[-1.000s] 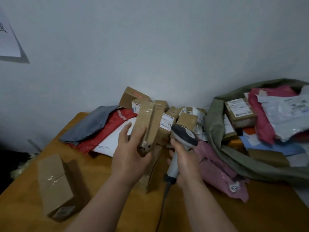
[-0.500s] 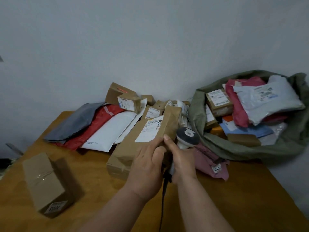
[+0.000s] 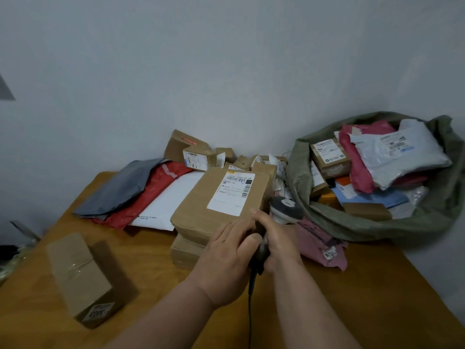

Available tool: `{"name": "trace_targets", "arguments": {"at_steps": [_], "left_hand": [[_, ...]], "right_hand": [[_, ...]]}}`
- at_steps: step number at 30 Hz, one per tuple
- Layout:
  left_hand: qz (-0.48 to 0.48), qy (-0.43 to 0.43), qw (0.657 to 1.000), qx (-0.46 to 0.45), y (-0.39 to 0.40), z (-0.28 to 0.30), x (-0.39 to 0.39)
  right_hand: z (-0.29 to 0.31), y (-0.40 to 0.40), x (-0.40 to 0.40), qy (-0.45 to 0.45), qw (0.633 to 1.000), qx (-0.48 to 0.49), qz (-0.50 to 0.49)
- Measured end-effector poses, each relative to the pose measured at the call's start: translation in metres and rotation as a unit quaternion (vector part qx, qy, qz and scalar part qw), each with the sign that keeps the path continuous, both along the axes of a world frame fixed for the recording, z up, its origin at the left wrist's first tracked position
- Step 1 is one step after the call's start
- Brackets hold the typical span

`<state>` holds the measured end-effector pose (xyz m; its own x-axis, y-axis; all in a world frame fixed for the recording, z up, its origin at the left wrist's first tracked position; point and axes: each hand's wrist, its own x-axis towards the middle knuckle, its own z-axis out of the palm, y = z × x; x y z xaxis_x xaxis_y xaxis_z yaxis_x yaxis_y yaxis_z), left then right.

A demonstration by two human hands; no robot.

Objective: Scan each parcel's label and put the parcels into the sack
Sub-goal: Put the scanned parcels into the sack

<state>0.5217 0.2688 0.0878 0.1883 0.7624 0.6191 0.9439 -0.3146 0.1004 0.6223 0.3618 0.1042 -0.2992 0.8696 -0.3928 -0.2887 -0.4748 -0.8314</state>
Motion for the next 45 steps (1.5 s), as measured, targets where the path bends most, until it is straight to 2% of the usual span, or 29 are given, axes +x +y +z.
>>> {"name": "trace_targets", "arguments": {"at_steps": [2, 4, 5, 7, 8, 9, 10, 12, 13, 14, 16, 18, 20, 22, 23, 25, 28, 32, 38, 45], "left_hand": [[0.048, -0.075, 0.995, -0.049, -0.005, 0.004, -0.005], [0.163, -0.223, 0.96, -0.041, -0.007, 0.015, -0.017], [0.237, -0.302, 0.923, -0.024, -0.006, 0.021, -0.026], [0.377, -0.388, 0.841, -0.031, -0.007, 0.031, -0.05], [0.403, -0.427, 0.806, -0.072, -0.008, 0.034, -0.06], [0.384, -0.493, 0.771, -0.123, -0.011, 0.035, -0.069], [0.327, -0.589, 0.719, -0.172, -0.015, 0.036, -0.073], [0.192, -0.774, 0.549, -0.251, -0.023, 0.035, -0.076], [0.155, -0.815, 0.485, -0.276, -0.028, 0.032, -0.078], [0.137, -0.831, 0.456, -0.288, -0.032, 0.027, -0.079], [0.125, -0.833, 0.455, -0.289, -0.035, 0.016, -0.079], [0.11, -0.835, 0.475, -0.256, -0.034, 0.009, -0.076], [0.094, -0.829, 0.51, -0.209, -0.033, 0.005, -0.075], [0.102, -0.805, 0.561, -0.162, -0.033, 0.006, -0.075], [0.114, -0.792, 0.582, -0.143, -0.034, 0.006, -0.076], [0.136, -0.776, 0.604, -0.118, -0.035, 0.005, -0.075], [0.148, -0.773, 0.61, -0.091, -0.035, 0.002, -0.071], [0.148, -0.773, 0.612, -0.079, -0.032, -0.003, -0.068], [0.144, -0.762, 0.627, -0.077, -0.031, -0.004, -0.064], [0.138, -0.762, 0.628, -0.076, -0.034, -0.008, -0.06]], "right_hand": [[-0.001, -0.001, 0.003, 0.012, 1.0, 0.006, -0.017], [-0.001, -0.001, 0.007, 0.014, 0.999, 0.019, -0.026], [-0.001, -0.001, 0.008, 0.012, 0.999, 0.038, -0.027], [-0.001, -0.003, 0.012, 0.016, 0.996, 0.083, -0.026], [-0.001, -0.004, 0.014, 0.017, 0.995, 0.1, -0.021], [-0.003, -0.004, 0.016, 0.017, 0.993, 0.115, -0.016], [-0.004, -0.004, 0.018, 0.017, 0.991, 0.129, -0.011], [-0.004, -0.007, 0.019, 0.023, 0.989, 0.148, -0.002], [-0.004, -0.008, 0.018, 0.018, 0.988, 0.155, 0.001], [-0.003, -0.01, 0.018, 0.01, 0.988, 0.157, 0.002], [-0.001, -0.012, 0.016, -0.003, 0.988, 0.154, -0.013], [-0.001, -0.013, 0.015, -0.029, 0.988, 0.141, -0.055], [-0.002, -0.012, 0.016, -0.065, 0.981, 0.139, -0.118], [-0.002, -0.009, 0.02, -0.098, 0.971, 0.148, -0.161], [0.0, -0.008, 0.022, -0.105, 0.97, 0.151, -0.16], [0.009, -0.009, 0.022, -0.099, 0.975, 0.155, -0.125], [0.026, -0.017, 0.015, -0.067, 0.98, 0.184, -0.024], [0.037, -0.031, 0.002, -0.066, 0.967, 0.234, 0.071], [0.041, -0.04, -0.004, -0.06, 0.963, 0.242, 0.098], [0.037, -0.043, -0.004, -0.063, 0.961, 0.246, 0.107]]}}
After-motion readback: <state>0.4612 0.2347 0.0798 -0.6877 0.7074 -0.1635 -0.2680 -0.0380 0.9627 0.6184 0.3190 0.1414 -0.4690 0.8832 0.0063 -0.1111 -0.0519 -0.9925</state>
